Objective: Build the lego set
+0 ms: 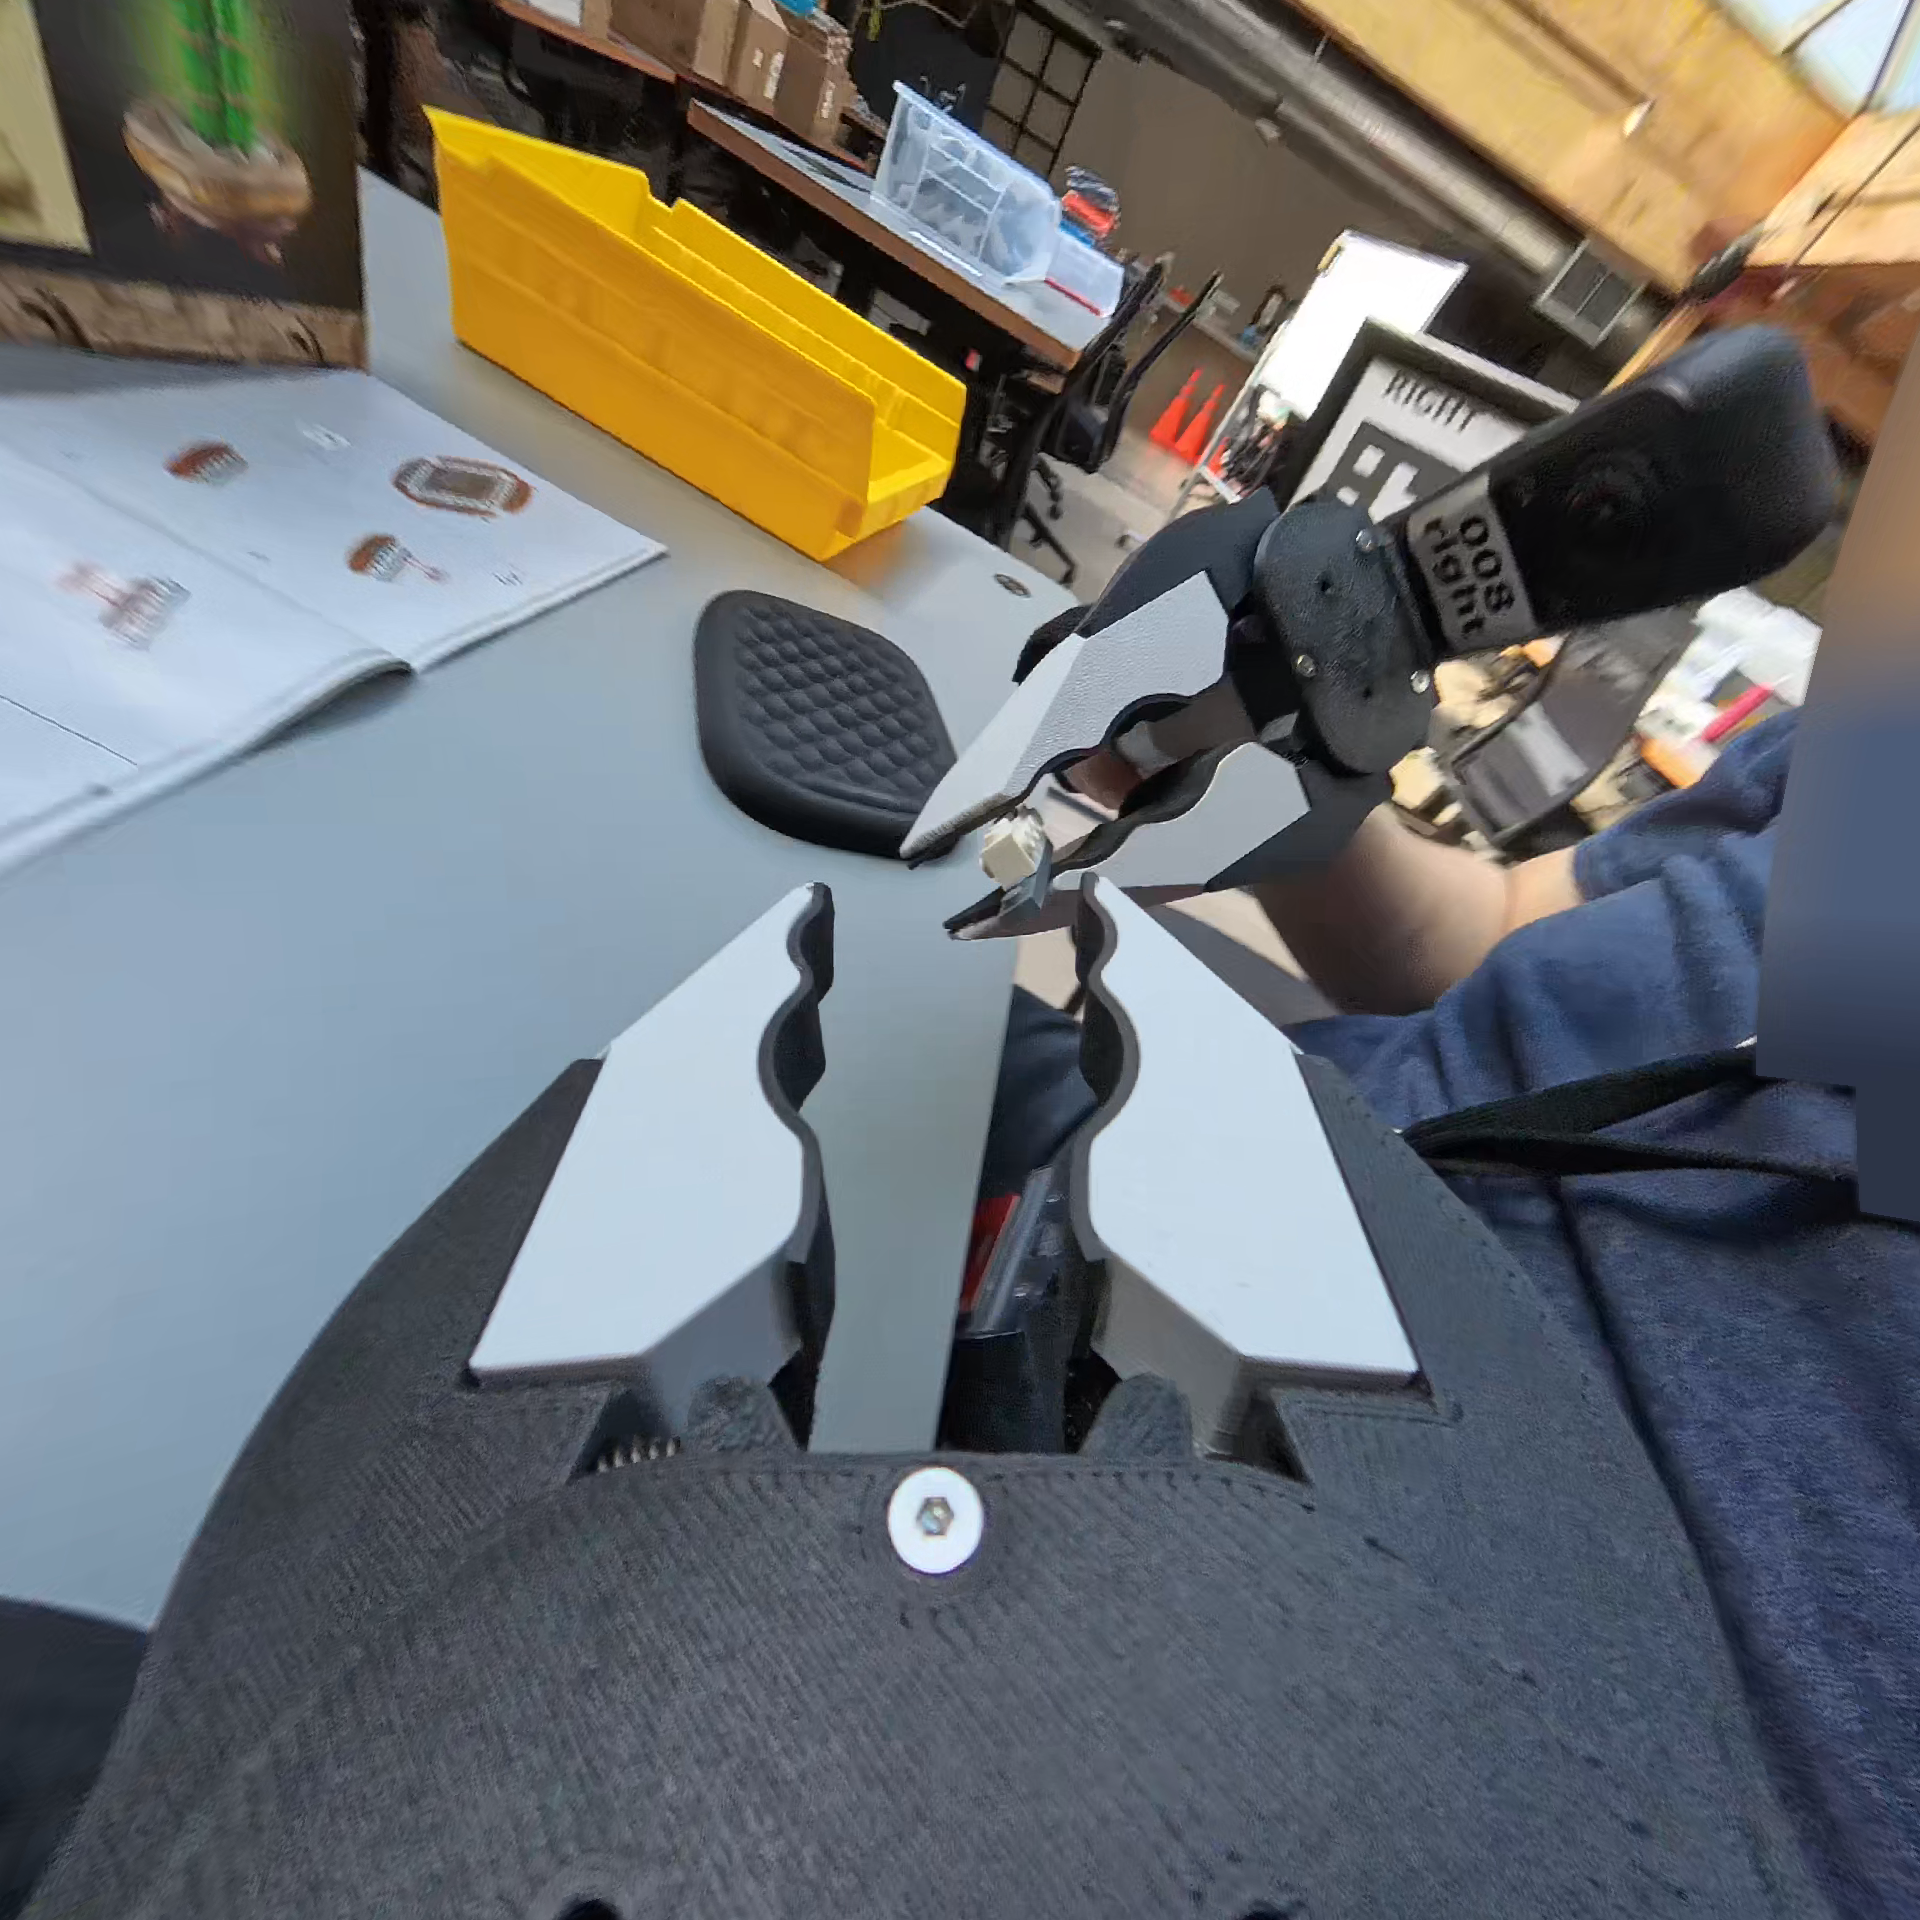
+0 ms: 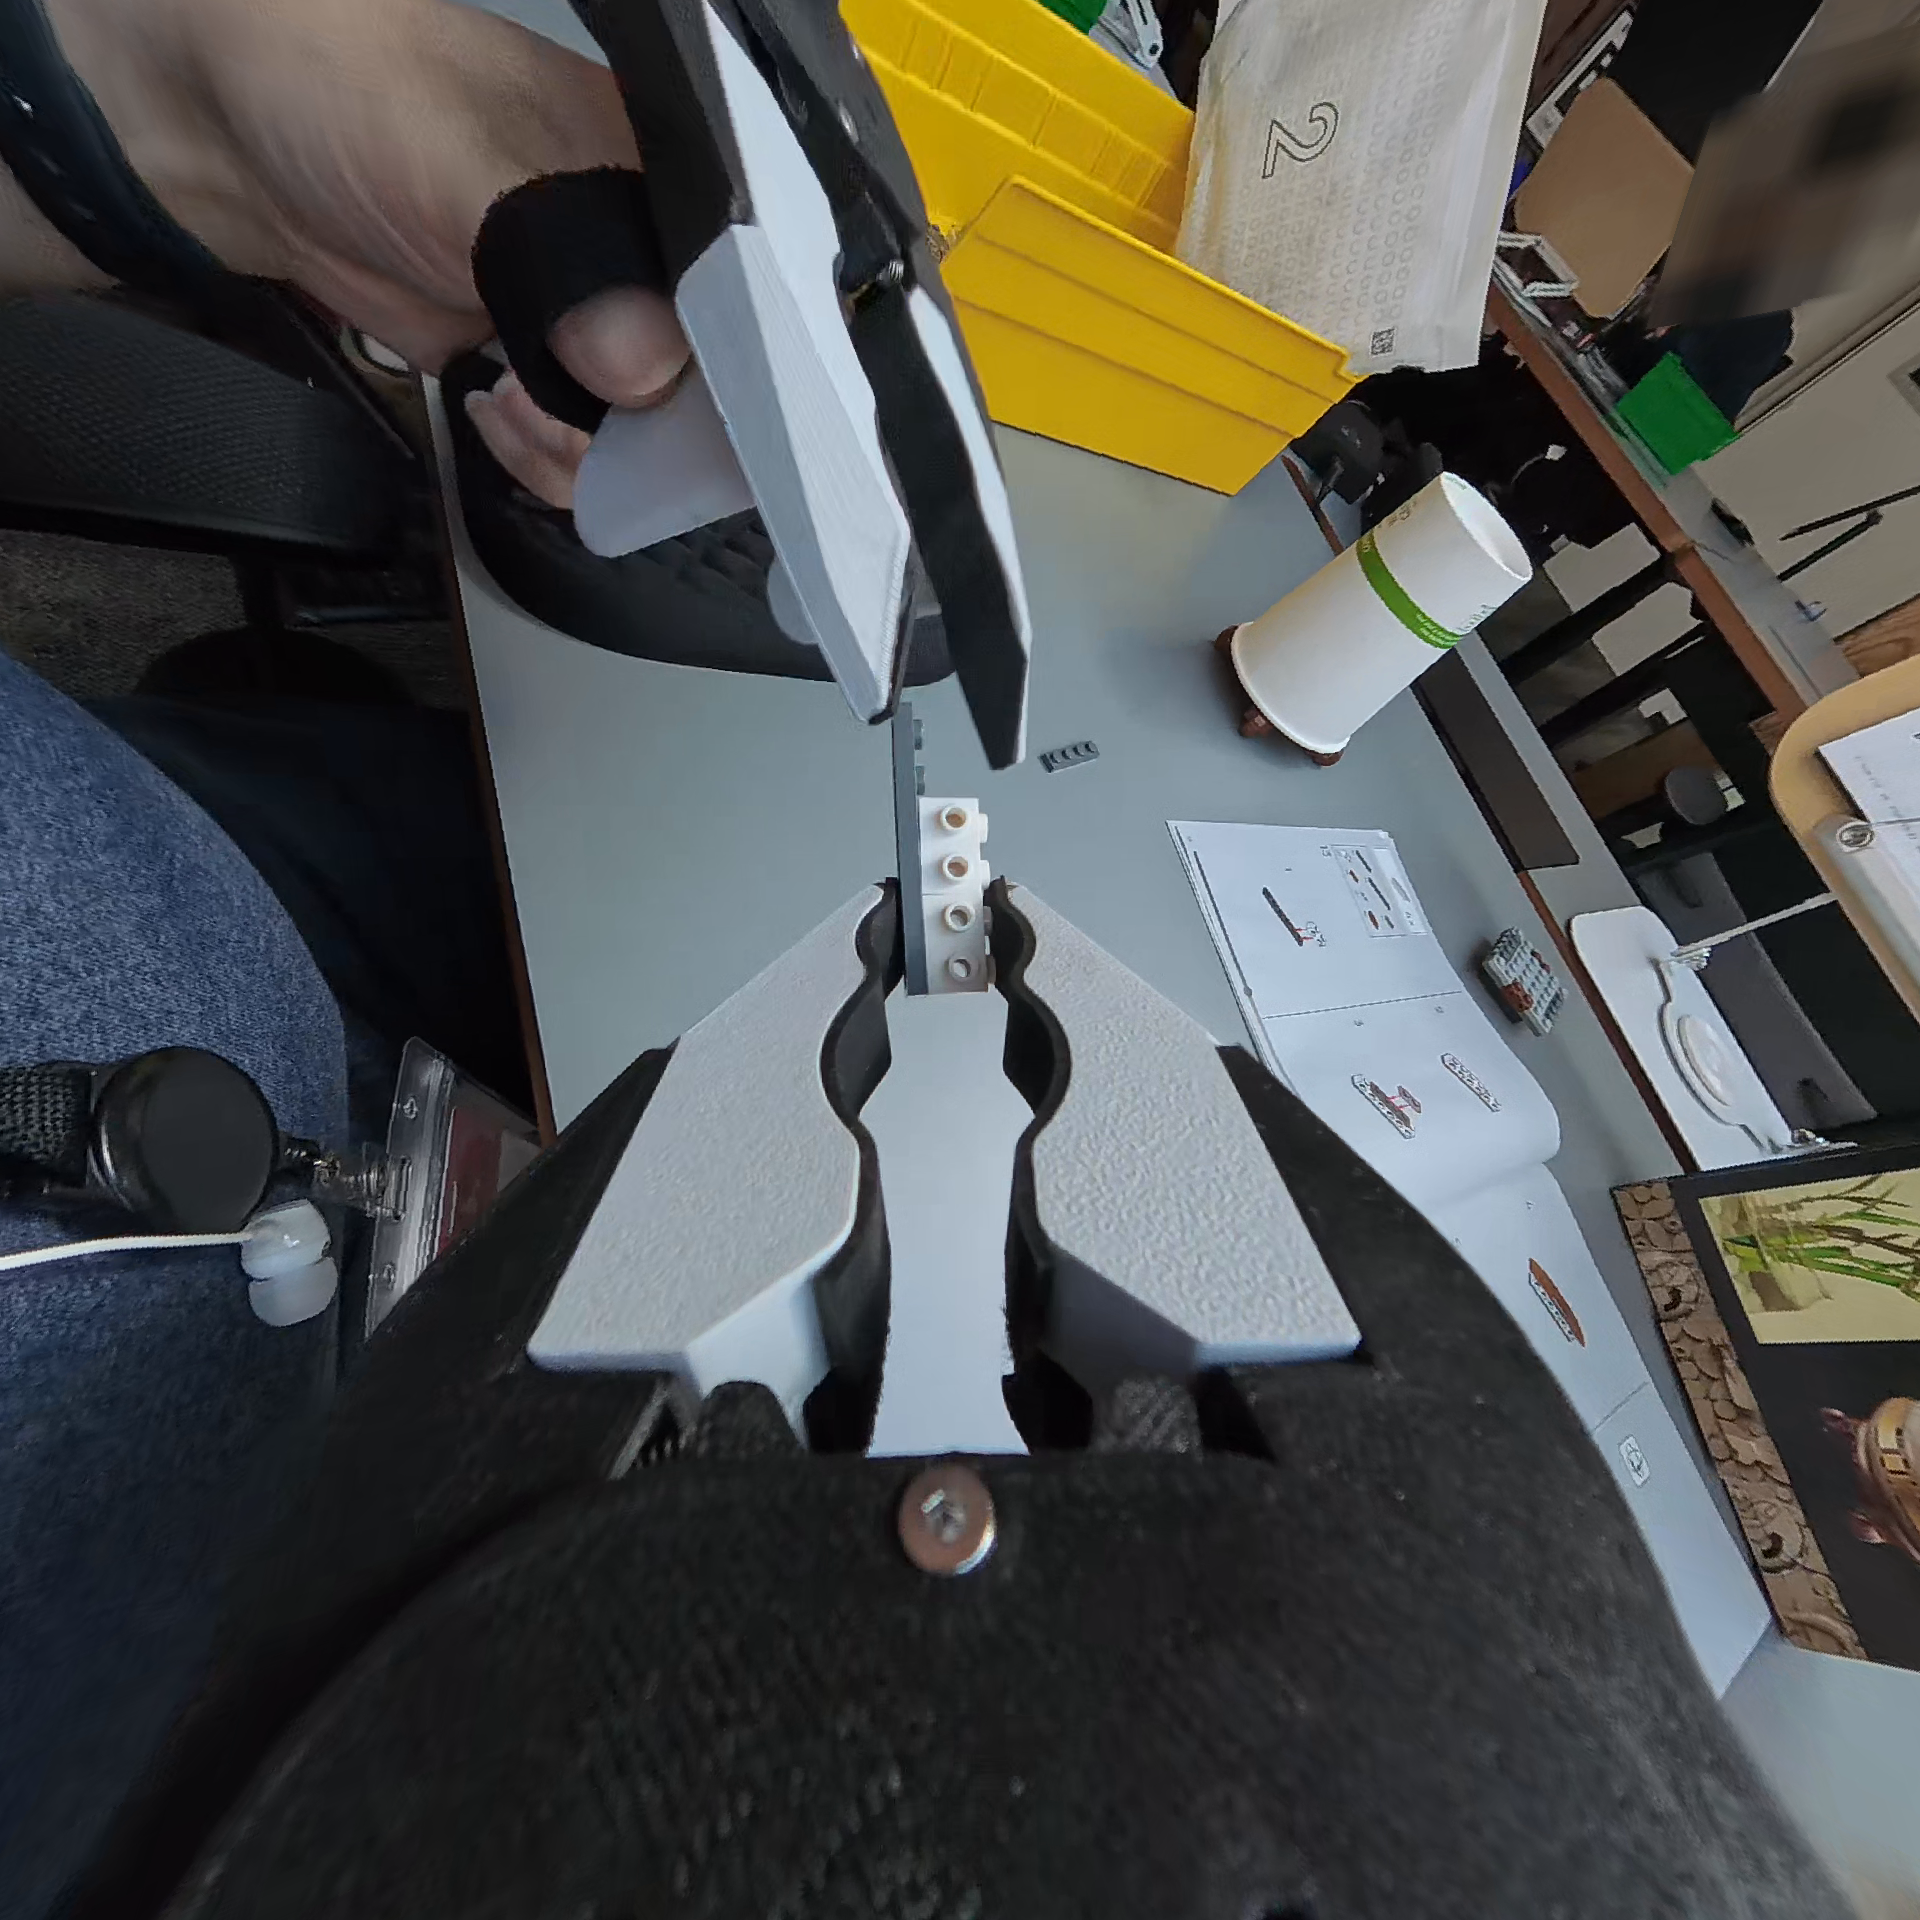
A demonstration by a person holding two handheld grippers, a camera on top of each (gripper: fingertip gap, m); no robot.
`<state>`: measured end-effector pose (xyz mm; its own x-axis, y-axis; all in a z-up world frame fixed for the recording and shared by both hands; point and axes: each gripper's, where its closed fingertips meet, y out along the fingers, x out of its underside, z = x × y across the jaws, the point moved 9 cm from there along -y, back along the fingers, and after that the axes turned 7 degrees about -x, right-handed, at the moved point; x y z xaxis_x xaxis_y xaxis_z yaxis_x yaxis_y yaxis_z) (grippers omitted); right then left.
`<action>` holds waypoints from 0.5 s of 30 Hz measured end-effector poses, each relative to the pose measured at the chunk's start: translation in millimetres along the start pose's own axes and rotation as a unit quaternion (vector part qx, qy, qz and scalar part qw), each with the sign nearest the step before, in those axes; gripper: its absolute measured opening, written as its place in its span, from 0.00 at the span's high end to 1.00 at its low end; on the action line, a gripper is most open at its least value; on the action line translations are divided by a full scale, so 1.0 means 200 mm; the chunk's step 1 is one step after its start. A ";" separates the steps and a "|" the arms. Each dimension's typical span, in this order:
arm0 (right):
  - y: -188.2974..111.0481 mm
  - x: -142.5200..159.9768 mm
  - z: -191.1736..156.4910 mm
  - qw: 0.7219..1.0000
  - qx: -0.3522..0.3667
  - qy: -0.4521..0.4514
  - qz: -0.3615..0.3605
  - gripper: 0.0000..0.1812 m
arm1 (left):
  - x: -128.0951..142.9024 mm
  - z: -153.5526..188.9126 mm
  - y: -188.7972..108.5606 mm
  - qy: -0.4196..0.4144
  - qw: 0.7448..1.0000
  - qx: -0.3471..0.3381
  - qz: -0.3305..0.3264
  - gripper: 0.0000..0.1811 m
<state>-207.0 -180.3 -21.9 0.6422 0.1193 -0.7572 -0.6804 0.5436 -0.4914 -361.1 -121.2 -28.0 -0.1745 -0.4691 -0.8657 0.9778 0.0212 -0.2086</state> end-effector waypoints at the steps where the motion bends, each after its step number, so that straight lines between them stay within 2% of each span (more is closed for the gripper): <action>1: 0.00 0.00 0.00 1.000 -0.008 0.003 -0.004 0.92 | -0.01 0.01 -0.02 0.062 0.998 -0.029 0.002 0.75; 4: -0.01 -0.01 -0.01 0.999 -0.026 0.004 -0.019 0.92 | -0.04 0.12 -0.05 0.224 0.973 -0.046 -0.015 0.78; 7: -0.01 -0.03 -0.01 0.999 -0.038 0.003 -0.014 0.92 | -0.05 0.17 -0.03 0.336 0.938 -0.069 -0.042 0.80; 11: -0.03 -0.06 -0.03 0.999 -0.050 0.009 -0.006 0.92 | -0.06 0.23 0.00 0.406 0.911 -0.029 -0.060 0.86; 15: -0.03 -0.07 -0.04 0.998 -0.055 -0.003 -0.015 0.92 | -0.04 0.23 0.04 0.456 0.883 -0.046 -0.099 0.87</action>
<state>-214.6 -191.6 -12.5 0.6648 0.1099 -0.7389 -0.6952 0.4530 -0.5581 -347.3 -157.5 -1.6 -0.4031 0.4340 -0.8057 0.9114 0.1104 -0.3965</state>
